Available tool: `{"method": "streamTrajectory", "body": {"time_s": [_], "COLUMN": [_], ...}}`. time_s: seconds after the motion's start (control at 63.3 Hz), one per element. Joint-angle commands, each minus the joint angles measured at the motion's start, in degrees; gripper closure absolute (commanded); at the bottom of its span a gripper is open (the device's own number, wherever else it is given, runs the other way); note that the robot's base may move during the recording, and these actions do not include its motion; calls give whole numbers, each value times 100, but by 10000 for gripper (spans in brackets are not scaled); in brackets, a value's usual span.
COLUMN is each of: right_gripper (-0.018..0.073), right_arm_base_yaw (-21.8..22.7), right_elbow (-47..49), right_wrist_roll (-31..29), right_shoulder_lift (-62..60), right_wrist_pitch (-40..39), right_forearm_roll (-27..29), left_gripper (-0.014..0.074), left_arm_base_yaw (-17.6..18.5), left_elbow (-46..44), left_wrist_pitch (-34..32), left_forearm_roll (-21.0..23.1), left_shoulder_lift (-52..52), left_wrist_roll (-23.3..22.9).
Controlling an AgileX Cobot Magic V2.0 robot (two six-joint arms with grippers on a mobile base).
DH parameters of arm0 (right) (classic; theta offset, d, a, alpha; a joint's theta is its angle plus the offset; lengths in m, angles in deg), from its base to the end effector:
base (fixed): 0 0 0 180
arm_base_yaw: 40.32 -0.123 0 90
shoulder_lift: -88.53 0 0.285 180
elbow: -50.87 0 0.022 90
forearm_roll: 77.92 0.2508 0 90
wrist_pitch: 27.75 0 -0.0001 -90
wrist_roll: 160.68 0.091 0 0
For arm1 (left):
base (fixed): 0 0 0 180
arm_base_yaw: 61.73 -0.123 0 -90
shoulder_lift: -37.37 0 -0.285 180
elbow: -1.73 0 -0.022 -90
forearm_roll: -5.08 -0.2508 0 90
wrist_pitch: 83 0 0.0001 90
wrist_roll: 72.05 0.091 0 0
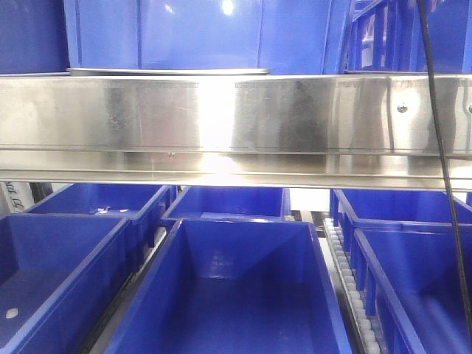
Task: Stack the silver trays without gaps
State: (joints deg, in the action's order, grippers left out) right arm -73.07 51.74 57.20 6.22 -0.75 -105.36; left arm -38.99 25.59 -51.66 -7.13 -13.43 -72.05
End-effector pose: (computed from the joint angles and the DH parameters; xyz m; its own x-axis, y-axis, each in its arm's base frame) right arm 0.3180 0.1819 0.3514 -0.5093 -0.0650 -0.8581 -0.2704 0.9587 0.0878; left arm 0.1358 -0.0461 0.4073 -0.1891 0.2751 -0.9426 0.3262 0.9230 0.2040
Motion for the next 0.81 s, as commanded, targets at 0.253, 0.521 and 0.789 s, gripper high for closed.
{"method": "streamTrajectory", "body": {"time_s": [0.253, 0.521, 0.789], "right_gripper": [631, 631, 631], "right_arm_base_yaw": [-5, -5, -5], "right_elbow": [20, 20, 20], "right_wrist_roll": [-44, -44, -44], "right_shoulder_lift": [-70, -68, -68], "right_wrist_pitch": [-89, -100, -177], "right_forearm_roll": [-96, -96, -96], "left_gripper": [585, 585, 585], "left_arm_base_yaw": [-42, -1129, -1986], "left_elbow": [77, 658, 1350], "left_wrist_pitch": [-73, -236, -294], "left_forearm_roll": [-366, 158, 406], "left_shoulder_lift": [4, 1057, 2200], "left_wrist_roll": [0, 0, 0]}}
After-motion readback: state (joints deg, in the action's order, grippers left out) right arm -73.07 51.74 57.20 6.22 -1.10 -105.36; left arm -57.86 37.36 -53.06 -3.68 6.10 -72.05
